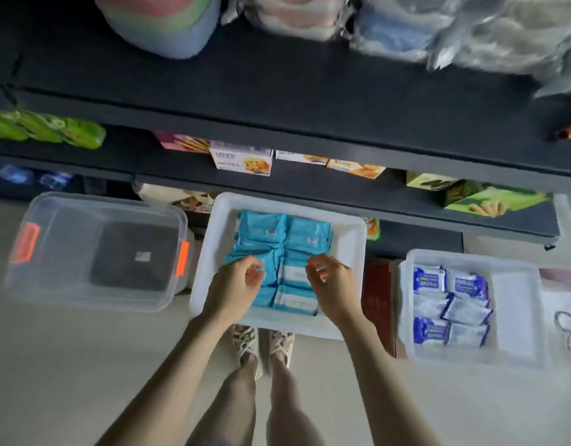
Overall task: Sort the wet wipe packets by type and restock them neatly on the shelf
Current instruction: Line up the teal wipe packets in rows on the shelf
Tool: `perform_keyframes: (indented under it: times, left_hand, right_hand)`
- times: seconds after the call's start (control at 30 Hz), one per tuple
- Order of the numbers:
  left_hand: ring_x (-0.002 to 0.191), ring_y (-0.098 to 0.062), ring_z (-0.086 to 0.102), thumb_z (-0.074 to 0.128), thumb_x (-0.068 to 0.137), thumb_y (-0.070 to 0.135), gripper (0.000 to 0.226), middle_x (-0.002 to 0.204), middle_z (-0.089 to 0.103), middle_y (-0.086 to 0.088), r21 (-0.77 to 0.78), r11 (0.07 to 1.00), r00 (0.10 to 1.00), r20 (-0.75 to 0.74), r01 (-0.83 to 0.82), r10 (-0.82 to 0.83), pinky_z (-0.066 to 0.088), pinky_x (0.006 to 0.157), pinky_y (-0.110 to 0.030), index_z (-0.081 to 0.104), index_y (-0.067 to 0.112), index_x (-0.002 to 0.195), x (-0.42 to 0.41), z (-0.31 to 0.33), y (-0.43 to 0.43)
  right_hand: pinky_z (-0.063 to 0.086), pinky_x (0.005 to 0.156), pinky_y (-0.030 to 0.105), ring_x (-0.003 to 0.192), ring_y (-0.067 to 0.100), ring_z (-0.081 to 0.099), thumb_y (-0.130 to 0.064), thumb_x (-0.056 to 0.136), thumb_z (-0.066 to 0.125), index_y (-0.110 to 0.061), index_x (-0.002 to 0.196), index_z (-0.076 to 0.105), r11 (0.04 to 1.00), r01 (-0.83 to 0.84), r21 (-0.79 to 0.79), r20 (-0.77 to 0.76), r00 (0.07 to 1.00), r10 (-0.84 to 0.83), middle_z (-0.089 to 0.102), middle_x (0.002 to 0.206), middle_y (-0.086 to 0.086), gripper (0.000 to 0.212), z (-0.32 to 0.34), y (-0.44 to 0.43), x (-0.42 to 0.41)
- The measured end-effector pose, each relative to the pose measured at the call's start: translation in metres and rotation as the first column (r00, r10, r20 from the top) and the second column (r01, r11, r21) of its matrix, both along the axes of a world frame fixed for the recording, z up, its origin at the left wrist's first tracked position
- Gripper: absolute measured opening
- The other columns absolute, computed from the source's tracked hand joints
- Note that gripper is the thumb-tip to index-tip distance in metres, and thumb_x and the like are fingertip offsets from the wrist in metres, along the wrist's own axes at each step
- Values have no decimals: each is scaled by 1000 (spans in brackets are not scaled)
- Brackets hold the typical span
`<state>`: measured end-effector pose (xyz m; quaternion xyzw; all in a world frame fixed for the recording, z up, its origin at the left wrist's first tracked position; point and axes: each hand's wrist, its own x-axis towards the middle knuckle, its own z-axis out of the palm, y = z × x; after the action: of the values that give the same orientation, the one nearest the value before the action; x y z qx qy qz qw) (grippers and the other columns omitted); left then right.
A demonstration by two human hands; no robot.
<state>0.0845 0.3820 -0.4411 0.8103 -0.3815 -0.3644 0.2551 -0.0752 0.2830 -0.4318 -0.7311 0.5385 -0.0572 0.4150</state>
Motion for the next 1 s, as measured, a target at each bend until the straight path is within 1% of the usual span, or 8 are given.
perform_keyframes:
  times: [0.1,0.2,0.4,0.47,0.6,0.7,0.87,1.0]
  left_hand:
    - [77,-18,63,64,87,10,11,91,69,-6,109,991,994,-71,-71,79,51,76,-31,65,6,97,-19,-58,-2]
    - [84,-20,63,65,87,8,17,99,67,-11,191,975,976,-159,-116,147,49,80,-28,63,1,103,-38,-115,-8]
    - [109,-22,57,69,85,22,44,123,58,-10,318,942,963,-199,-109,179,44,92,-30,54,4,123,-66,-207,-12]
    - [105,-23,58,74,80,29,54,123,56,-9,319,942,974,-158,-104,161,48,89,-35,53,6,124,-73,-224,-11]
    - [95,-23,55,80,72,37,51,110,52,-8,266,964,999,41,-27,17,41,76,-29,61,8,109,-83,-241,-11]
    - [89,-25,54,80,72,35,41,102,49,-6,244,970,996,88,-3,-19,39,71,-31,66,8,99,-83,-248,-12]
    - [74,-17,47,86,64,19,28,86,47,-1,114,993,998,-34,-42,46,36,66,-27,61,8,71,-78,-241,-7]
    - [65,-20,49,80,73,15,32,70,57,-4,102,994,983,-176,-29,47,39,59,-33,49,12,65,-67,-222,2]
  right_hand:
    - [52,76,30,85,24,67,-11,90,60,-6,101,68,993,18,119,-65,998,-10,70,100,10,14,-64,8,-15]
    - [53,84,37,93,24,66,-9,89,62,-6,104,68,976,102,190,-98,992,-85,68,106,10,17,-122,14,-26]
    - [41,102,41,117,29,49,-13,86,65,-4,128,47,938,268,222,-142,960,-240,49,128,13,46,-211,10,-35]
    - [38,103,41,119,27,46,-16,83,70,-2,131,42,915,342,216,-145,938,-316,48,126,14,56,-232,8,-36]
    - [40,88,28,104,23,48,-27,77,77,-1,115,48,870,433,236,-157,900,-406,48,113,10,54,-255,7,-37]
    - [36,76,21,89,16,46,-25,72,82,-6,109,44,837,505,210,-125,863,-490,44,106,2,56,-259,6,-37]
    - [41,57,27,71,18,54,-23,73,81,-12,86,54,822,521,232,-124,853,-506,58,79,-1,33,-251,2,-41]
    - [55,67,37,69,20,64,-15,73,80,-19,80,64,812,488,320,-35,863,-505,65,70,-8,18,-234,-3,-44]
